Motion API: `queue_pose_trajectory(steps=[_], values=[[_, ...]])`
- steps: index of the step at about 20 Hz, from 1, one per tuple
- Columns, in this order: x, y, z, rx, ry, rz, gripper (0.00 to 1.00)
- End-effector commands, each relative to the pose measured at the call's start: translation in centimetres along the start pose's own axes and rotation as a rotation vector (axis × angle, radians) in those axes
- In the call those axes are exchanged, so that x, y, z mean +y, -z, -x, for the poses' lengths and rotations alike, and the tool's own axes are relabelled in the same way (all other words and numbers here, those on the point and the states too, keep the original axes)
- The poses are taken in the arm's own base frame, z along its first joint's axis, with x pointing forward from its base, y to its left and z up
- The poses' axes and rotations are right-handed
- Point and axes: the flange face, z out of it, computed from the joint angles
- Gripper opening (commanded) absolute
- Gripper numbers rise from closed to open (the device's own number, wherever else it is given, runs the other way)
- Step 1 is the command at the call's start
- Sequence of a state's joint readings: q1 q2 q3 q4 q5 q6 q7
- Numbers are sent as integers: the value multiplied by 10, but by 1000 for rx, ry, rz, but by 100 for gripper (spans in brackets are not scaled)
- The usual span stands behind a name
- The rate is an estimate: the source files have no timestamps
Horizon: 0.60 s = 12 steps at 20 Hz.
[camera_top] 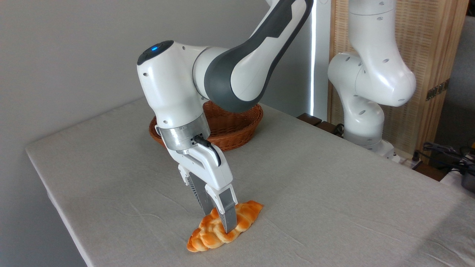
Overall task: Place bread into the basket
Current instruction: 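Move the open gripper down over the braided bread roll, then close the gripper on the braided roll and lift it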
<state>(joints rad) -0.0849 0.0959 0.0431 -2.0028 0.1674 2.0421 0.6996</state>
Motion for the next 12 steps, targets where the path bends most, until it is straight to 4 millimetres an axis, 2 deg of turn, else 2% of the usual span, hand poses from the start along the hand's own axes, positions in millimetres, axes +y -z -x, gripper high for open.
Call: queue_pose_trajectory(steps=[1, 7, 12], values=[[-1, -8, 1, -15, -28, -24, 43], [-4, -8, 3, -54, -54, -68, 34], [-3, -7, 3, -56, -51, -66, 32]])
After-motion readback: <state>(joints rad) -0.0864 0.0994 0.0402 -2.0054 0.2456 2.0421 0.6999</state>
